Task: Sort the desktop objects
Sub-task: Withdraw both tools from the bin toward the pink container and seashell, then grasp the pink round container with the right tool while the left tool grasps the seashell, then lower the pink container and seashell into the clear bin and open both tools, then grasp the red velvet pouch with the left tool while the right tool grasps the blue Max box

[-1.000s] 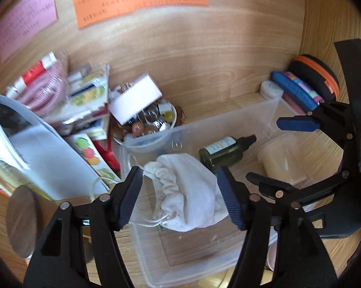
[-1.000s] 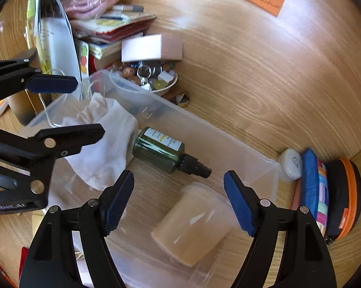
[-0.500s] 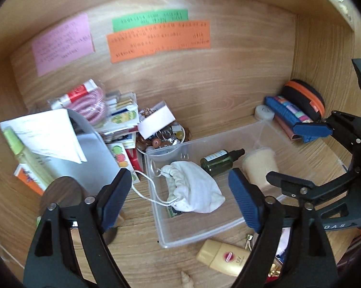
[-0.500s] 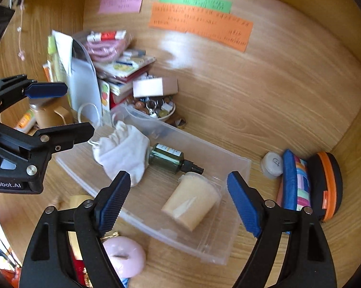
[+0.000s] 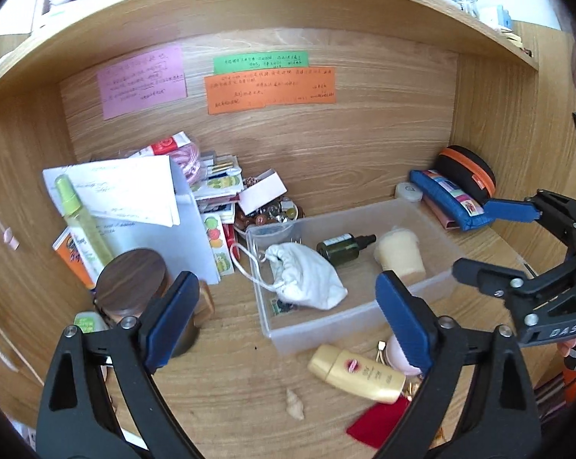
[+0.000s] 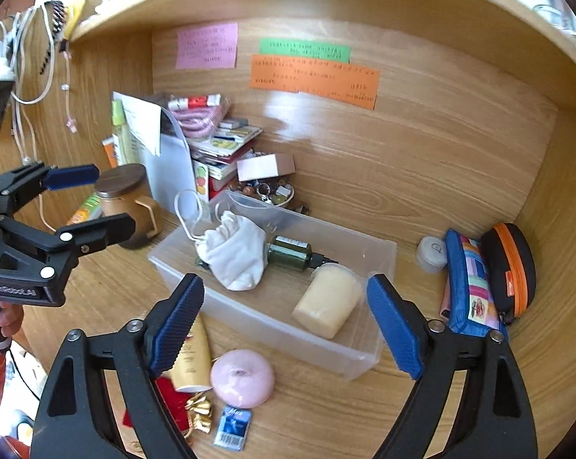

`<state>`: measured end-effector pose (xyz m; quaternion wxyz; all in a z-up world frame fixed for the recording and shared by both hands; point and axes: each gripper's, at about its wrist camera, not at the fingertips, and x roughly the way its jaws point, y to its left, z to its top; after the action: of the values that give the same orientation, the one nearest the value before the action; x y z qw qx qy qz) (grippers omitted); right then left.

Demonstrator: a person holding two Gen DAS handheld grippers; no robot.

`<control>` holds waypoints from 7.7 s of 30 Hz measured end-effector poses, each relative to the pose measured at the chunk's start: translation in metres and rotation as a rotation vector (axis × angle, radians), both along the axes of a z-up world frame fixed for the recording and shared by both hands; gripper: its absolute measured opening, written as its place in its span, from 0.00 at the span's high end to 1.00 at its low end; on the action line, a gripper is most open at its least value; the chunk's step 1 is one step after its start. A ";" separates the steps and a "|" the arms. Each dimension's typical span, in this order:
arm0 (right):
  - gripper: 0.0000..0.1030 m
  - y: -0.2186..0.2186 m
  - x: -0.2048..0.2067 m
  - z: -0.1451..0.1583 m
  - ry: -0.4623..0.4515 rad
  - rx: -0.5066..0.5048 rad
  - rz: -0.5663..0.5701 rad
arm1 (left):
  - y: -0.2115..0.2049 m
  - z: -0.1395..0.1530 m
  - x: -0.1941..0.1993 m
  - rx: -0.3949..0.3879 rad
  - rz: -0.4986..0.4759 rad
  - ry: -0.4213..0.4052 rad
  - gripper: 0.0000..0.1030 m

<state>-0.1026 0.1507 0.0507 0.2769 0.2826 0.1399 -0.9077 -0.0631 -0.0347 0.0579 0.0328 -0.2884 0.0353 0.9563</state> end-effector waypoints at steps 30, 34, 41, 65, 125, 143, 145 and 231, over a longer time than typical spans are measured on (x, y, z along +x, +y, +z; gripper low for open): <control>0.20 0.009 -0.004 -0.126 -0.298 -0.051 -0.046 | -0.024 -0.120 0.010 0.087 0.018 -0.286 0.26; 0.23 0.003 -0.005 -0.128 -0.291 -0.014 -0.029 | -0.025 -0.130 0.006 0.091 0.011 -0.325 0.37; 0.25 -0.008 -0.014 -0.130 -0.266 0.048 -0.004 | -0.022 -0.137 -0.001 0.069 0.005 -0.352 0.49; 0.41 0.011 -0.018 -0.123 -0.294 -0.117 -0.001 | -0.006 -0.132 0.012 -0.065 0.030 -0.227 0.84; 0.41 -0.040 -0.111 -0.063 -0.230 -0.010 0.072 | 0.009 -0.050 -0.112 0.060 -0.116 -0.174 0.84; 0.41 -0.056 -0.125 -0.095 -0.224 0.092 0.081 | 0.017 -0.093 -0.158 0.047 -0.116 -0.294 0.84; 0.41 -0.055 -0.126 -0.099 -0.227 0.092 0.081 | 0.016 -0.093 -0.158 0.054 -0.119 -0.294 0.84; 0.22 0.045 0.065 -0.102 -0.087 0.002 -0.053 | 0.054 -0.107 0.064 0.054 -0.135 -0.146 0.09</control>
<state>-0.0376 0.1960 -0.0510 0.2582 0.3255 0.1211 -0.9015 0.0006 0.0196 -0.0490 0.1075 -0.3535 0.0262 0.9289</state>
